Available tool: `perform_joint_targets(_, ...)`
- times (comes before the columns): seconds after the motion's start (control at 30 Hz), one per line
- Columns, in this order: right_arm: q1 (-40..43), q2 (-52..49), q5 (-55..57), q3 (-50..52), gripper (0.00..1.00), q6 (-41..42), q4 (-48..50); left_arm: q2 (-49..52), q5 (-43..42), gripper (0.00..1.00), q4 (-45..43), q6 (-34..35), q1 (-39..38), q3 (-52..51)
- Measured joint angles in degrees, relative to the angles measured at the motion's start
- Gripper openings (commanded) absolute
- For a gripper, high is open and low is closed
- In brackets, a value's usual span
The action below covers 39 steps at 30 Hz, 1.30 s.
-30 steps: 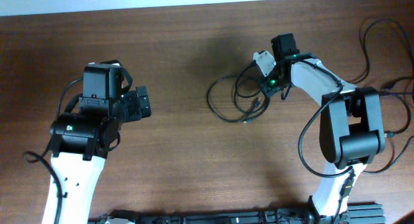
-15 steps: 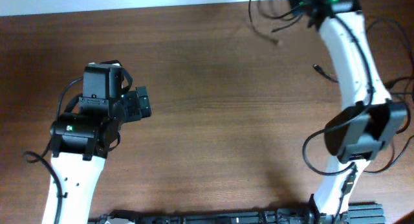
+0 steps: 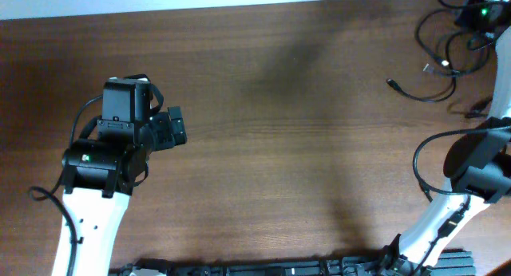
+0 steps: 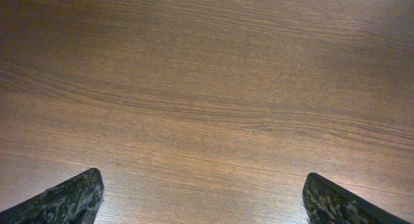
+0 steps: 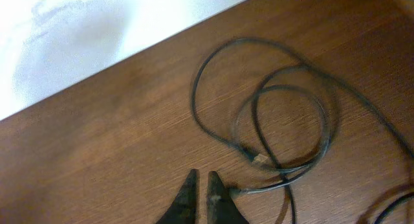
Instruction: Untangle cables
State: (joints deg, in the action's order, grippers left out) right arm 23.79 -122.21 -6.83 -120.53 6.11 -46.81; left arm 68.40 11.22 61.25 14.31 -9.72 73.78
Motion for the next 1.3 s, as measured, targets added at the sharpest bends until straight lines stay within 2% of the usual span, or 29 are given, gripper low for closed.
perform_joint_targets(0.03,-0.1,-0.6,-0.2,0.0,0.60,0.1,0.0,0.0,0.0,0.99,0.0,0.0,0.0,0.0)
perform_joint_targets(0.07,-0.2,-1.0,-0.4,0.0,0.66,0.0,-0.3,0.0,0.0,0.99,0.0,0.0,0.0,0.0)
perform_joint_targets(0.2,-0.3,-1.1,-0.7,0.0,0.68,-0.1,-2.7,0.0,0.0,0.99,0.0,0.0,0.0,0.0)
perform_joint_targets(0.37,-0.3,-0.6,-0.6,0.0,0.69,-1.2,-11.4,0.0,0.0,0.99,0.0,0.0,0.0,0.0)
perform_joint_targets(0.6,-0.3,13.9,2.7,-0.1,0.69,-2.3,-25.3,0.0,0.0,0.99,0.0,0.0,0.0,0.0)
perform_joint_targets(0.63,-0.3,15.6,2.8,-0.2,0.77,-2.3,-27.6,0.0,0.0,0.99,0.0,0.0,0.0,0.0)
perform_joint_targets(0.67,-0.3,16.2,2.9,-0.2,0.90,-2.2,-29.9,0.0,0.0,0.99,0.0,0.0,0.0,0.0)
perform_joint_targets(0.7,-0.3,16.2,2.9,-0.2,0.92,-2.4,-31.2,0.0,0.0,0.99,0.0,0.0,0.0,0.0)
perform_joint_targets(0.73,-0.3,16.0,2.8,-0.2,1.00,-2.4,-32.3,0.0,0.0,0.99,0.0,0.0,0.0,0.0)
perform_joint_targets(1.3,-0.3,16.0,2.4,-0.2,0.99,-2.7,-33.2,0.0,0.0,0.99,0.0,0.0,0.0,0.0)
